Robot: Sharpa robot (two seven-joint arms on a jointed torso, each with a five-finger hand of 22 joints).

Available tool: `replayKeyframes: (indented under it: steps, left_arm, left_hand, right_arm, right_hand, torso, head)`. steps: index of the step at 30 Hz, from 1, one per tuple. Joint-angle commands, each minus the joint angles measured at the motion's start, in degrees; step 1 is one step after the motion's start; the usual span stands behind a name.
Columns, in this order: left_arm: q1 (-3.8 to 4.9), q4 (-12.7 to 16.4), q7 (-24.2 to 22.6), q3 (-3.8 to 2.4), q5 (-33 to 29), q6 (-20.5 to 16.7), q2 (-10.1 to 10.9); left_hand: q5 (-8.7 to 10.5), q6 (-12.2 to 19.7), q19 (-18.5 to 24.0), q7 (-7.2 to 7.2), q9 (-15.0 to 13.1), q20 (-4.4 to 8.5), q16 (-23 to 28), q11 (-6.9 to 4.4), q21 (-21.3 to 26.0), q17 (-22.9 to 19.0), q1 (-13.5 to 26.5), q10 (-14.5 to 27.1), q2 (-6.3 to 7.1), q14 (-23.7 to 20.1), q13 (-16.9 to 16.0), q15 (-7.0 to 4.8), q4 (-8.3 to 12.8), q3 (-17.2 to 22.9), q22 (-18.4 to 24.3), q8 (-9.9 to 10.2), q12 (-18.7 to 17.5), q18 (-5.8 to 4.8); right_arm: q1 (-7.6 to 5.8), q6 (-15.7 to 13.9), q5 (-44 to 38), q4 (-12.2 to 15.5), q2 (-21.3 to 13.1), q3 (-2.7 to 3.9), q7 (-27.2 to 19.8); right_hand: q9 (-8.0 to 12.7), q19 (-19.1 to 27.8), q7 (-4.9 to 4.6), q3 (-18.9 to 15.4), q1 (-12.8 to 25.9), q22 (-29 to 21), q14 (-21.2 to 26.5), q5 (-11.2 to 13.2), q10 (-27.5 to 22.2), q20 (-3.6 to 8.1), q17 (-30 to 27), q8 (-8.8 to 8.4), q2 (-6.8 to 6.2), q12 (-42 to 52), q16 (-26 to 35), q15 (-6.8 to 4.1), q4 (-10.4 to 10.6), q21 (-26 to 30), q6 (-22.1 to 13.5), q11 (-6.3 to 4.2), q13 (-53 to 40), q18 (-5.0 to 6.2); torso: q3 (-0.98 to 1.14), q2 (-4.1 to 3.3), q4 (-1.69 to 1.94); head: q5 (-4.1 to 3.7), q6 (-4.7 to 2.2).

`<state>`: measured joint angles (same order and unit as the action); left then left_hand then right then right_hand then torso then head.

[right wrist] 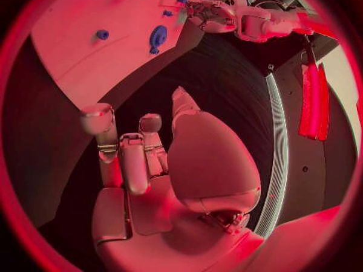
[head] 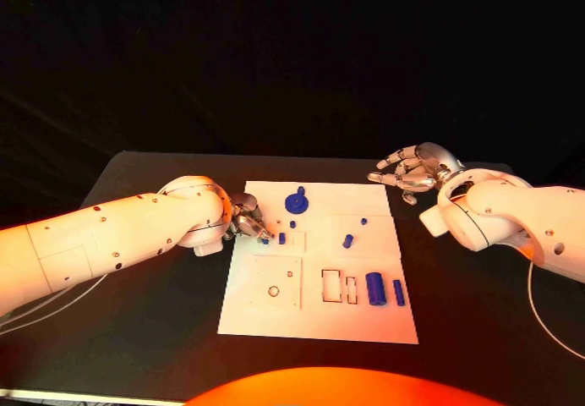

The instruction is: Assemble the parts on the task board

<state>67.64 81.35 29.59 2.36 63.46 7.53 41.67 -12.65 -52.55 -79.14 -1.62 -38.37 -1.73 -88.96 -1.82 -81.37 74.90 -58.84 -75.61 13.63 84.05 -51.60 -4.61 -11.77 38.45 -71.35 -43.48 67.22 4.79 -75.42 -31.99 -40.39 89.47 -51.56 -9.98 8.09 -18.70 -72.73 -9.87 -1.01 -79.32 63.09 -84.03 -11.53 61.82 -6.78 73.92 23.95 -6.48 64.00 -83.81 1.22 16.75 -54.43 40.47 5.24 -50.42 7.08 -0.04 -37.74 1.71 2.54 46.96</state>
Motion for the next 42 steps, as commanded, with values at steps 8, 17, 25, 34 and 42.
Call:
replayKeyframes:
  steps: [8,17,25,34,42]
  left_arm:
    - [-0.12,-0.06,0.29,-0.10,-0.45,0.10,0.15]
    - [-0.12,0.03,0.34,-0.17,-0.42,0.09,0.26]
    - [-0.11,0.45,-3.29,-0.44,-1.55,-3.45,0.79]
    - [-0.08,1.37,-6.96,-1.52,-4.01,-8.45,1.70]
    - [-0.04,0.95,-14.38,-1.83,-7.51,-18.36,1.68]
  left_hand:
    - [0.00,-0.11,0.08,-0.59,0.73,-0.01,-0.19,0.10,0.35,13.22,0.62,0.48,0.27,5.42,0.77,-0.08,-4.65,-7.52,0.53,0.56,-0.54,-0.58]
    - [-0.04,-0.16,0.06,-0.61,0.82,-0.03,-0.24,0.14,0.36,13.32,0.85,0.48,-0.07,5.45,0.77,-0.06,-4.91,-8.66,0.52,0.57,-0.54,-0.58]
    - [-0.13,-0.02,0.26,-0.66,0.92,-0.05,-0.21,0.16,0.54,13.26,0.92,0.65,-0.31,5.43,1.10,-0.05,-4.93,-9.70,0.86,0.65,-0.74,-0.50]
    - [-0.23,0.22,0.53,-0.75,1.05,-0.07,-0.04,0.23,0.81,12.90,1.51,1.09,-1.00,5.33,1.88,-0.03,-5.02,-11.06,1.35,0.75,-1.23,-0.38]
    - [-0.51,6.70,9.34,-3.24,1.90,-1.33,5.51,2.51,9.12,2.59,1.36,12.79,-1.58,1.35,17.18,1.79,-5.02,-17.12,15.34,2.97,-12.20,2.39]
  right_arm:
    - [0.03,0.28,-0.57,0.00,-0.02,0.01,-0.72]
    - [0.05,0.32,-0.52,-0.03,-0.03,0.01,-0.71]
    - [0.08,0.38,-0.45,-0.06,-0.03,0.01,-0.76]
    - [0.15,0.44,-0.35,-0.10,-0.04,0.01,-0.93]
    - [0.18,0.25,-0.22,-0.19,-0.03,0.01,-1.03]
  right_hand:
    - [0.12,0.23,-0.14,-0.04,0.49,-0.21,-1.76,0.37,-0.02,0.16,-0.21,0.35,0.53,-0.41,0.33,-0.53,0.02,0.37,-0.50,-0.13,0.29,0.69]
    - [0.17,0.22,-0.15,-0.11,0.78,-0.30,-1.75,0.36,-0.01,0.17,-0.28,0.41,0.60,-0.47,0.39,-0.53,0.04,0.52,-0.56,-0.13,0.47,0.70]
    - [0.19,0.27,-0.15,-0.14,0.88,-0.42,-1.73,0.36,0.01,0.17,-0.37,0.43,0.63,-0.48,0.44,-0.53,0.04,0.69,-0.59,-0.13,0.51,0.73]
    - [0.22,0.24,-0.15,-0.15,1.06,-0.43,-1.73,0.35,0.11,0.18,-0.42,0.49,0.74,-0.42,0.48,-0.53,0.04,0.73,-0.60,-0.13,0.50,0.72]
    - [0.28,0.22,-0.14,-0.21,1.45,-0.53,-1.73,0.35,0.13,0.18,-0.44,0.61,0.92,-0.47,0.53,-0.54,0.06,0.90,-0.62,-0.13,0.71,0.73]
  torso:
    - [-0.03,0.01,-0.03]
    - [0.01,0.01,-0.02]
    - [0.02,0.02,0.03]
    - [0.02,0.06,0.05]
    - [0.03,0.08,0.06]
  head:
    - [-0.14,-0.12]
    - [-0.22,-0.26]
    - [-0.34,-0.43]
    - [-0.37,-0.83]
    - [-0.42,-1.05]
